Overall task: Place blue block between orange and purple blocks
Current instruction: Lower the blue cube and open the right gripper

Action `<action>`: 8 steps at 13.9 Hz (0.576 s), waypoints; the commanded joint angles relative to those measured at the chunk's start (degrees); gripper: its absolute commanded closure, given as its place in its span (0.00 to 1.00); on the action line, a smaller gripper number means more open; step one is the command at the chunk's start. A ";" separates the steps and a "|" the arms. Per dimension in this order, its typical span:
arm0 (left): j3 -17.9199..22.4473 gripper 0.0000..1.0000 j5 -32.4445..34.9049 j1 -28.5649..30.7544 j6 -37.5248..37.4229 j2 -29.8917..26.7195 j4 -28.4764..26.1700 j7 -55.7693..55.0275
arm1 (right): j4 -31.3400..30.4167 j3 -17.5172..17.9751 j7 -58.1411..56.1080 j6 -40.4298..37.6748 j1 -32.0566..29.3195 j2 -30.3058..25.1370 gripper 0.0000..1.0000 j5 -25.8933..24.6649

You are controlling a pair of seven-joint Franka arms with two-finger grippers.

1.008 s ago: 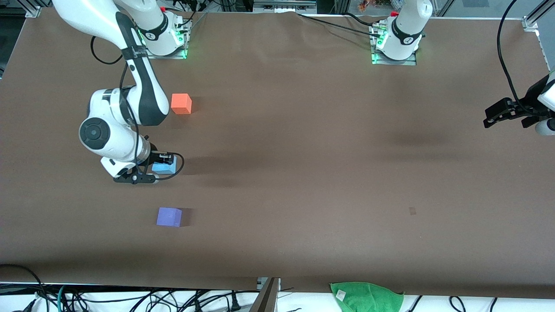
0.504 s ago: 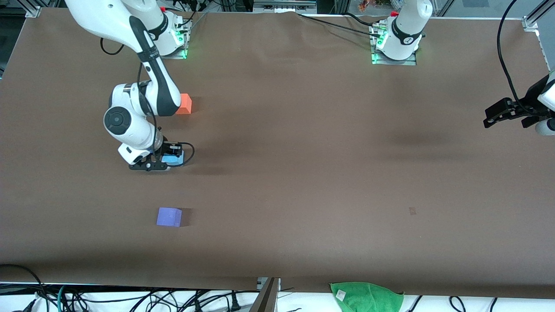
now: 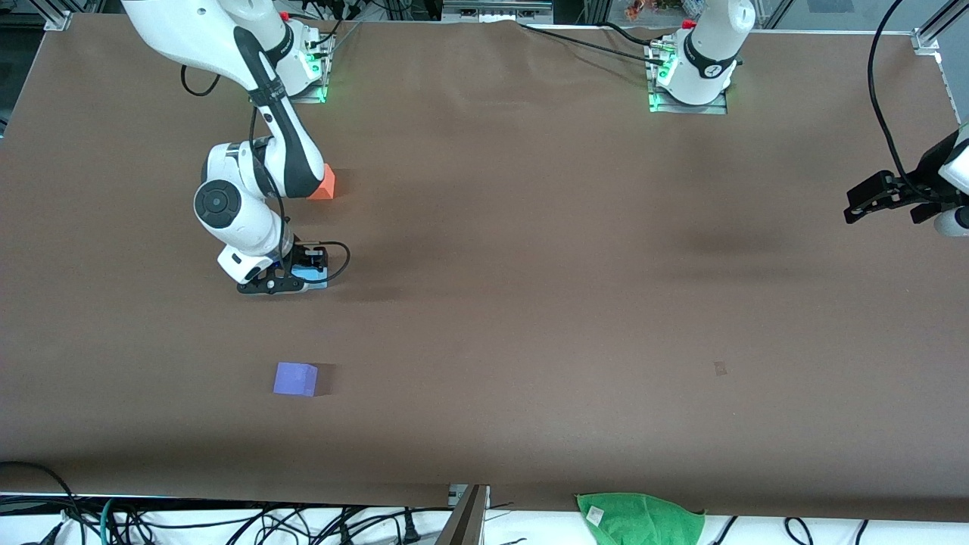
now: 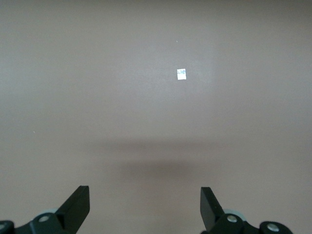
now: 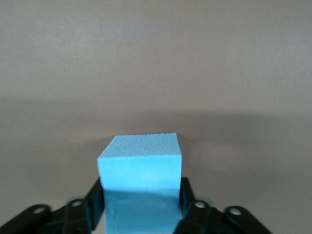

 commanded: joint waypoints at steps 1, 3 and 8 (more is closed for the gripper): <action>-0.18 0.00 -0.79 0.47 -1.43 0.84 1.91 1.26 | 2.54 -1.10 -3.72 -4.32 -0.15 -4.28 0.00 0.76; -0.18 0.00 -0.79 0.38 -1.43 0.84 1.91 1.26 | 10.96 -3.73 -4.43 -16.25 -0.24 -5.17 0.00 0.58; -0.18 0.00 -0.79 0.38 -1.43 0.84 1.91 1.26 | 31.27 -9.80 -9.71 -42.81 -0.59 -5.09 0.00 0.49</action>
